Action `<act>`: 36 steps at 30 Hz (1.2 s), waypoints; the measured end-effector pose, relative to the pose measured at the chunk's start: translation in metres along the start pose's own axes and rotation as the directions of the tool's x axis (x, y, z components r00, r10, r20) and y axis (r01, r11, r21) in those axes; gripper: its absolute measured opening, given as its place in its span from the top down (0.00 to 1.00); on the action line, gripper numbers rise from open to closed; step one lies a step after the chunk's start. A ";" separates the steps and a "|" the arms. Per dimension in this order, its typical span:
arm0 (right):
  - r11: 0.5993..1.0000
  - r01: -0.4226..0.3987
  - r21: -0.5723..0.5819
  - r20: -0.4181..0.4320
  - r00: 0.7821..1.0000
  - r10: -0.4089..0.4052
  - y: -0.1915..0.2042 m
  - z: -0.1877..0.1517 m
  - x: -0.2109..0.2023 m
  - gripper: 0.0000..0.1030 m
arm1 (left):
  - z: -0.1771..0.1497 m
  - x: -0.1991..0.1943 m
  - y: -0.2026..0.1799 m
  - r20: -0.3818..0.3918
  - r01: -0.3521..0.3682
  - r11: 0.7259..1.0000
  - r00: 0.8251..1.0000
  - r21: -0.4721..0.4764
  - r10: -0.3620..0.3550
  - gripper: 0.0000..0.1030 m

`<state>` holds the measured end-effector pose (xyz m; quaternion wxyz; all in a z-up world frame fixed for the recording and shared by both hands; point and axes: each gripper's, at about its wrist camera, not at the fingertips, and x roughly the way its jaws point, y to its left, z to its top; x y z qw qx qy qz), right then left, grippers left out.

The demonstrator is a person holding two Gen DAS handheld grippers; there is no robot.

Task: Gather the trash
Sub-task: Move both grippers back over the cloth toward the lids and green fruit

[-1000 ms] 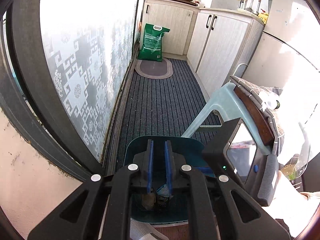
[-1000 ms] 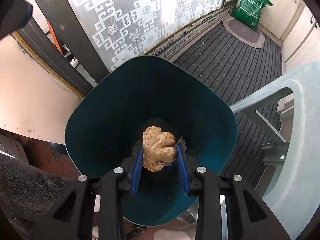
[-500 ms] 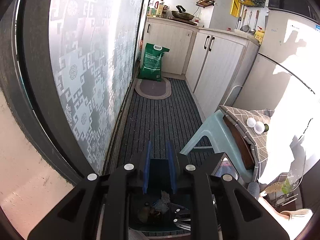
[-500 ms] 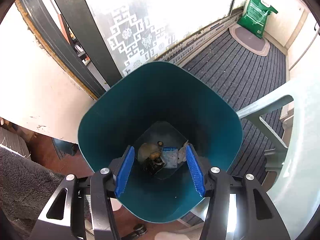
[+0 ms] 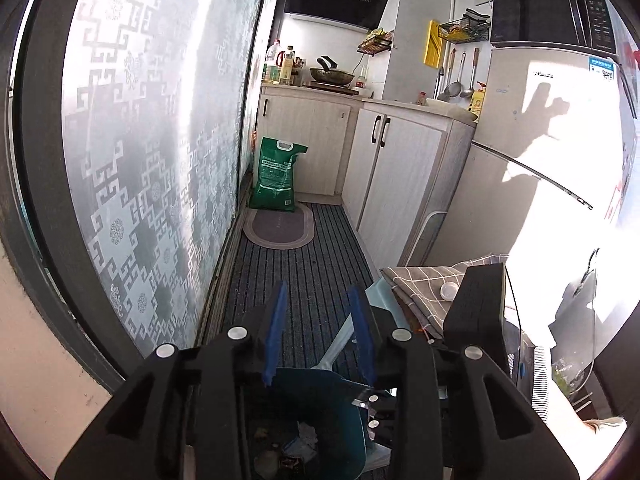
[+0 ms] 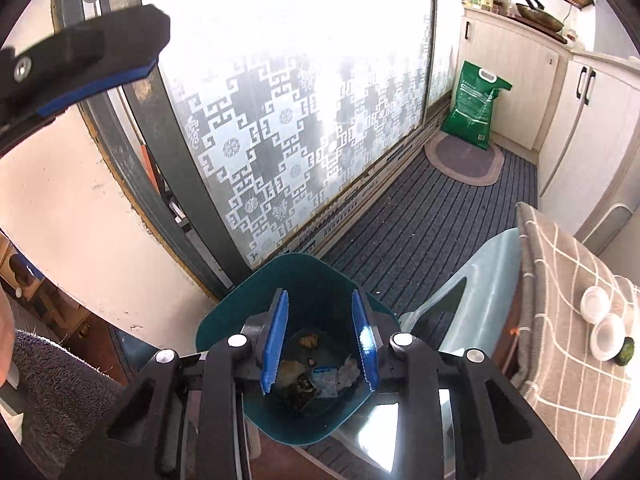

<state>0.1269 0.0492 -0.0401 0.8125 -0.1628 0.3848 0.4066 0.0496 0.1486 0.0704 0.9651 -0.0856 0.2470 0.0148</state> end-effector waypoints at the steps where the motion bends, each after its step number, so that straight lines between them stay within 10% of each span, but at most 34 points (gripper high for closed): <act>1: 1.000 0.014 0.005 0.013 1.000 -0.014 -0.007 0.001 -0.007 0.68 | 0.001 0.002 -0.003 -0.001 0.004 1.000 1.000 -0.001 -0.004 0.66; 27: 0.943 0.233 0.237 0.031 0.968 -0.247 -0.200 -0.066 -0.093 0.69 | -0.036 0.122 -0.151 -0.205 0.194 0.977 0.963 0.088 -0.172 0.53; 36: 0.931 0.257 0.259 0.036 0.961 -0.275 -0.237 -0.079 -0.101 0.47 | -0.053 0.173 -0.189 -0.305 0.247 0.968 0.926 0.045 -0.222 0.46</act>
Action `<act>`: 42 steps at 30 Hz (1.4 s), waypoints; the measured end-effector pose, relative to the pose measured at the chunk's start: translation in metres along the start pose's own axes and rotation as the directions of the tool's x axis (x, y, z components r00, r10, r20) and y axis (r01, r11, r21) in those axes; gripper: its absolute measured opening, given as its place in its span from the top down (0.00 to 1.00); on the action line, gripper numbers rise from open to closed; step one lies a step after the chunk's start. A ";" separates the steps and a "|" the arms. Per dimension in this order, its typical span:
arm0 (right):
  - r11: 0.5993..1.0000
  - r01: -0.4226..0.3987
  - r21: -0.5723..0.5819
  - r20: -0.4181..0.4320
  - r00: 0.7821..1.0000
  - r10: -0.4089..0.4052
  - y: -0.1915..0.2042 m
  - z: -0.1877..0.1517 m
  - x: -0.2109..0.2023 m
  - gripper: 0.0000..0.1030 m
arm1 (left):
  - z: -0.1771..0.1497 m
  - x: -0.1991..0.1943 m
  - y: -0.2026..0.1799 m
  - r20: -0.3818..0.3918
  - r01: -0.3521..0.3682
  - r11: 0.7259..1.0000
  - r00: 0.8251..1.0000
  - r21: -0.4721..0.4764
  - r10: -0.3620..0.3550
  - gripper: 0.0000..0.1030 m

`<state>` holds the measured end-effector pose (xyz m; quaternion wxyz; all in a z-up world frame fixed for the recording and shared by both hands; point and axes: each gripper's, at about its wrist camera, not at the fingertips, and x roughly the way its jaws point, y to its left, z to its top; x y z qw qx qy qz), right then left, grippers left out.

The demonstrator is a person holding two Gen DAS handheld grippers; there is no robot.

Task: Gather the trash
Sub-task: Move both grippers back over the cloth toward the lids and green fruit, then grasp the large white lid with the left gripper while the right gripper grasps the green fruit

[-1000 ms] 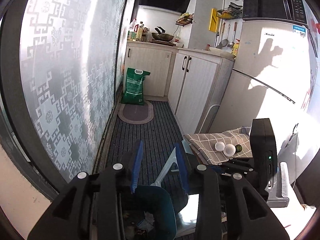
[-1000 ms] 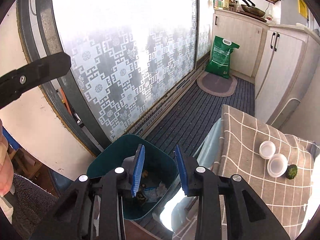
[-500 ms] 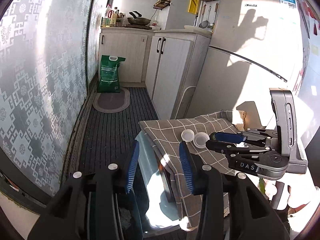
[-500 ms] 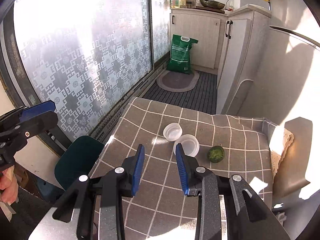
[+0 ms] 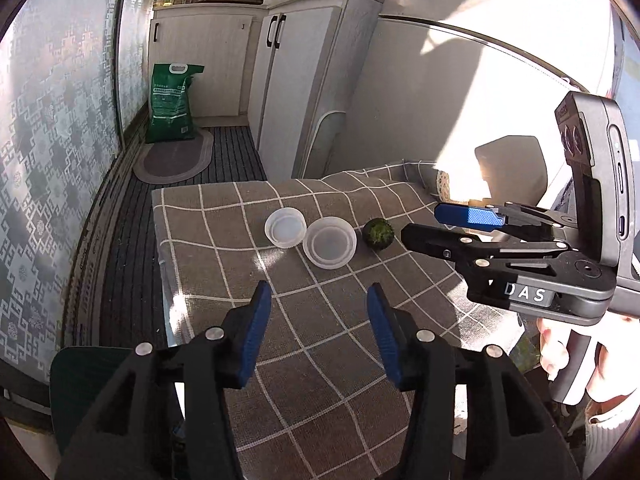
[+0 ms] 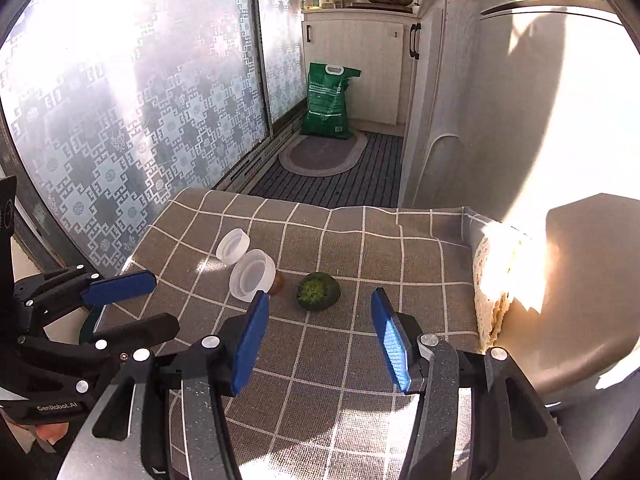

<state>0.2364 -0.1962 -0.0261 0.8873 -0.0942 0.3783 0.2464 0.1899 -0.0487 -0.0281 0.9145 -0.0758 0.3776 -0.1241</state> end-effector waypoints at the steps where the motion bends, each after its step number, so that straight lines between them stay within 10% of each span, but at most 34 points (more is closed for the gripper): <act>1: 1.000 0.000 0.000 -0.001 1.000 0.000 -0.002 -0.001 0.001 0.47 | 0.001 0.005 -0.002 -0.005 0.004 1.000 1.000 0.003 -0.004 0.46; 42: 0.993 -0.018 -0.118 -0.071 0.997 0.010 0.001 -0.011 0.030 0.59 | 0.032 0.047 0.001 -0.052 0.015 0.995 0.998 -0.101 -0.021 0.61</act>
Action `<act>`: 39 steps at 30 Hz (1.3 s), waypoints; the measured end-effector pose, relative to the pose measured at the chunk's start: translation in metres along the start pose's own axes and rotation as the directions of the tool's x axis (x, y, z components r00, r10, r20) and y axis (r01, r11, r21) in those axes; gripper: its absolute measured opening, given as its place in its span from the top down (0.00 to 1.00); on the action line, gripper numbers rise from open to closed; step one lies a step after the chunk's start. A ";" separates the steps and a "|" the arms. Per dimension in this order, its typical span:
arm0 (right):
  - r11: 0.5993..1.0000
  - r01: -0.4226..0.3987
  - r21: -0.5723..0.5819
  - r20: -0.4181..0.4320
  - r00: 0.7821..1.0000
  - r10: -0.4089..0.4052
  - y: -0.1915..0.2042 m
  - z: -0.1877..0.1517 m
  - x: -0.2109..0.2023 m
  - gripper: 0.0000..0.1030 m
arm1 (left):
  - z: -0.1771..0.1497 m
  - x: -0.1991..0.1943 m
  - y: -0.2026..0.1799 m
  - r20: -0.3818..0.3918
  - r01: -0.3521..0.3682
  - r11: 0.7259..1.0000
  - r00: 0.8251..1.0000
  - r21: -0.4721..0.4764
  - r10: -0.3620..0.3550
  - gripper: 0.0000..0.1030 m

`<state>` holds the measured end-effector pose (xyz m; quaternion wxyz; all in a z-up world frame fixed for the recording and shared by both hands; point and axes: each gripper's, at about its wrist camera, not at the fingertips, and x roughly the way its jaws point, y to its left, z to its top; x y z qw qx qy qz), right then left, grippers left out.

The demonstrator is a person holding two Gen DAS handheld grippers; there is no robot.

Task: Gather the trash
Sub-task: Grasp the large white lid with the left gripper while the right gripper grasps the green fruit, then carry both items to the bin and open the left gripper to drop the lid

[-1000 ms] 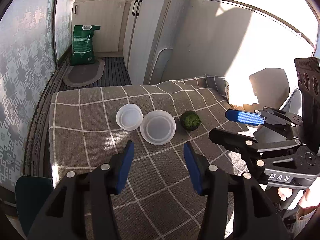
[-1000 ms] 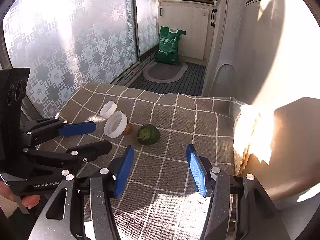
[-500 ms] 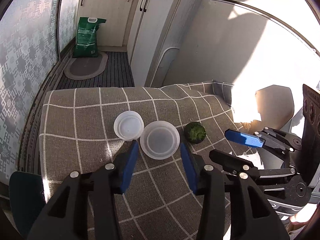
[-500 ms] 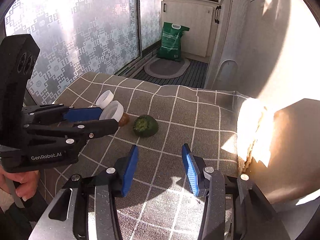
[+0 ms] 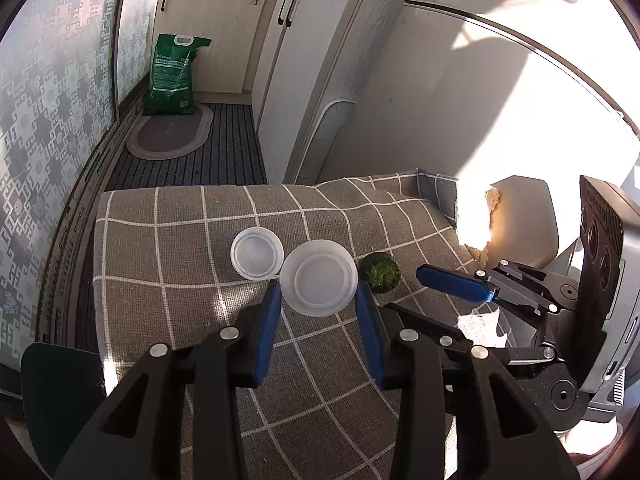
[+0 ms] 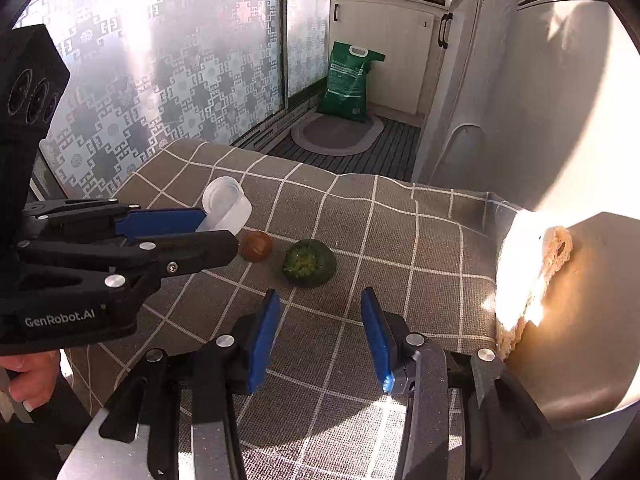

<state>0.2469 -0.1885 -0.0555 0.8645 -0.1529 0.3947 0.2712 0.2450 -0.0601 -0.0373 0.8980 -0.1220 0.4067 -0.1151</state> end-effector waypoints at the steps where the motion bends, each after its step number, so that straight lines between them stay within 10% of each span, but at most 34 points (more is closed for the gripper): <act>1: 1.000 0.001 0.000 0.000 1.000 -0.001 0.001 0.001 0.001 0.59 | -0.001 -0.003 0.000 -0.001 0.003 1.000 1.000 0.000 -0.003 0.61; 20: 0.990 0.141 0.006 -0.029 0.990 -0.141 0.021 0.023 0.021 0.74 | -0.001 -0.074 0.030 0.088 0.023 1.000 0.996 -0.012 -0.022 0.61; 39: 1.000 0.001 -0.004 0.026 1.000 -0.001 0.087 0.051 -0.003 0.74 | -0.006 -0.139 0.079 0.175 -0.038 0.998 0.983 -0.055 0.047 0.61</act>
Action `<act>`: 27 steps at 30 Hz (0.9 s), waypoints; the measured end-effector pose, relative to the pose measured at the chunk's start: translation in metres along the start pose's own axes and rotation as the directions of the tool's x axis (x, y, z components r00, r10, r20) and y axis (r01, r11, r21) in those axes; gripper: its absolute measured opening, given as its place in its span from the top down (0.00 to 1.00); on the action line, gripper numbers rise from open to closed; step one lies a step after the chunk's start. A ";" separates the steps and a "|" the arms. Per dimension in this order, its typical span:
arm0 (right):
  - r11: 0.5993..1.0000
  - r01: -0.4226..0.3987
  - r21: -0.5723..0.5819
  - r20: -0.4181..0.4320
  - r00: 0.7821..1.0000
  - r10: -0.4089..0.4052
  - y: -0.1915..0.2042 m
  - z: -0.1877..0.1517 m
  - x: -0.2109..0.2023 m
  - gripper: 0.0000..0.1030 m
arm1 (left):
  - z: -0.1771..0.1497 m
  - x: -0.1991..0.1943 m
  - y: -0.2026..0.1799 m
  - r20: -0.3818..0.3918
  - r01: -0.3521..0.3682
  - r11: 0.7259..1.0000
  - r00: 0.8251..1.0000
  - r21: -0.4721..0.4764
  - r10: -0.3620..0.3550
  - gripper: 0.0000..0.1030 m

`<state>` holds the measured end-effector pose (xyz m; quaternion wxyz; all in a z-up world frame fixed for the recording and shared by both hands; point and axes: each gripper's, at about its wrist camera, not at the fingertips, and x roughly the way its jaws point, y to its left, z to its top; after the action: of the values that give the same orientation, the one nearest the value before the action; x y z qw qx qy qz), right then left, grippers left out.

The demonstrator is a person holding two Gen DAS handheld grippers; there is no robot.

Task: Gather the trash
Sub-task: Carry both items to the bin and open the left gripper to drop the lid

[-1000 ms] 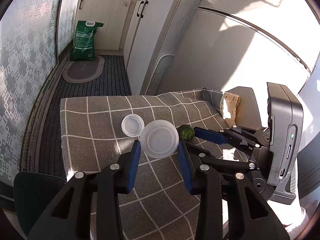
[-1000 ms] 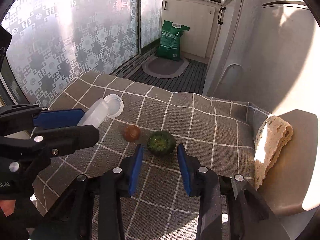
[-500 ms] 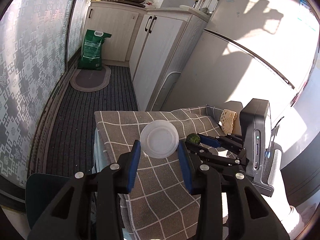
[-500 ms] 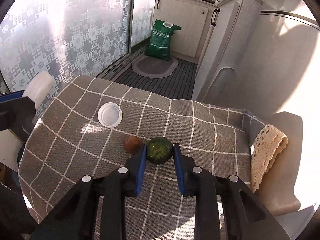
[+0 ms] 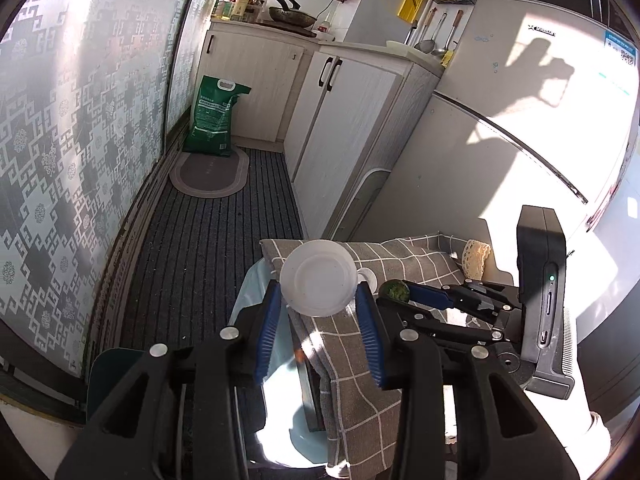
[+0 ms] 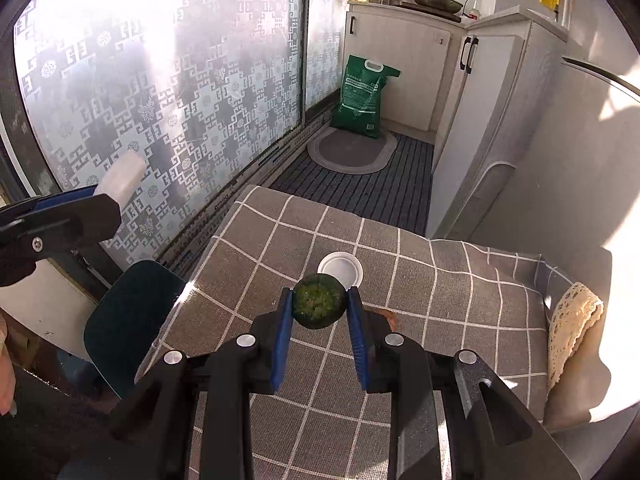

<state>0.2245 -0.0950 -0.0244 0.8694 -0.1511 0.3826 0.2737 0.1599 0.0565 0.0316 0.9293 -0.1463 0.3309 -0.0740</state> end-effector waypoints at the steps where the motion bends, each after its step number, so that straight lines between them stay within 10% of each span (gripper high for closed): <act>1: 1.000 -0.008 0.000 0.003 1.000 0.008 0.004 0.002 -0.001 0.74 | 0.000 -0.002 0.004 0.004 -0.009 1.000 1.000 0.001 0.008 0.61; 27: 0.984 -0.167 -0.059 0.051 0.984 0.170 0.104 0.040 -0.006 0.74 | -0.053 -0.024 0.102 -0.098 -0.147 0.989 0.985 -0.004 0.146 0.61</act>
<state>0.1828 0.0055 0.0015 0.8490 -0.1345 0.3620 0.3606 0.1120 0.1467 -0.0258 0.9142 -0.1229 0.3860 -0.0109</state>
